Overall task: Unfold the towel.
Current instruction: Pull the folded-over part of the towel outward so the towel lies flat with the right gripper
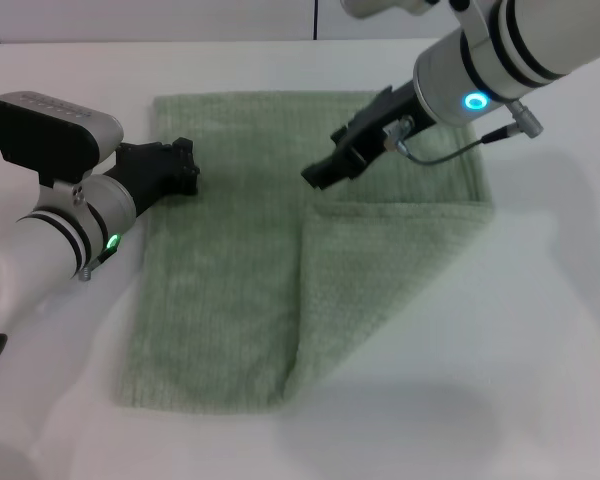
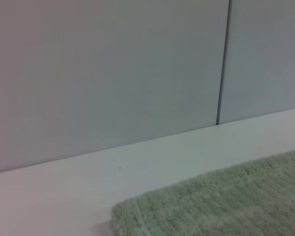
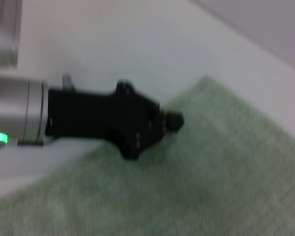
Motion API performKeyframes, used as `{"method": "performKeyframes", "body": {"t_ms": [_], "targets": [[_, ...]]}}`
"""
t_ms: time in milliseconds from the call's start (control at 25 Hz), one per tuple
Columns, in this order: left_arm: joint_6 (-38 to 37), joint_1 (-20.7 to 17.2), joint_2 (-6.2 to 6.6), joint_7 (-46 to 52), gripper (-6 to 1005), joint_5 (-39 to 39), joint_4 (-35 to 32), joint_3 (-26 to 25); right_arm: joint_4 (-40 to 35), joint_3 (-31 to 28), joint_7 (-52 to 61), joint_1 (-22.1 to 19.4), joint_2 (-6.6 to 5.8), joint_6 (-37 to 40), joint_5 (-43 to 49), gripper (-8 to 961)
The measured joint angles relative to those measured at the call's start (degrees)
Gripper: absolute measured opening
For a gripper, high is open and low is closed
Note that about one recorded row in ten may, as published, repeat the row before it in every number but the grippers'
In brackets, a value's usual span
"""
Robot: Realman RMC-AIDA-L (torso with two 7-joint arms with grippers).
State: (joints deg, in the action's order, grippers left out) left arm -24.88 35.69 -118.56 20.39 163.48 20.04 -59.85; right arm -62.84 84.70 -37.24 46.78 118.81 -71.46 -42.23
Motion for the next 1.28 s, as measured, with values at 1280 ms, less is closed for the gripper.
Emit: {"method": "performKeyframes", "body": {"t_ms": [1280], "targets": [[0.0, 0.1, -0.09, 0.0, -1, -0.2, 0.0, 0.3, 22.0, -1.5, -15.1, 6.2, 0.55, 10.1, -7.1, 605]]}}
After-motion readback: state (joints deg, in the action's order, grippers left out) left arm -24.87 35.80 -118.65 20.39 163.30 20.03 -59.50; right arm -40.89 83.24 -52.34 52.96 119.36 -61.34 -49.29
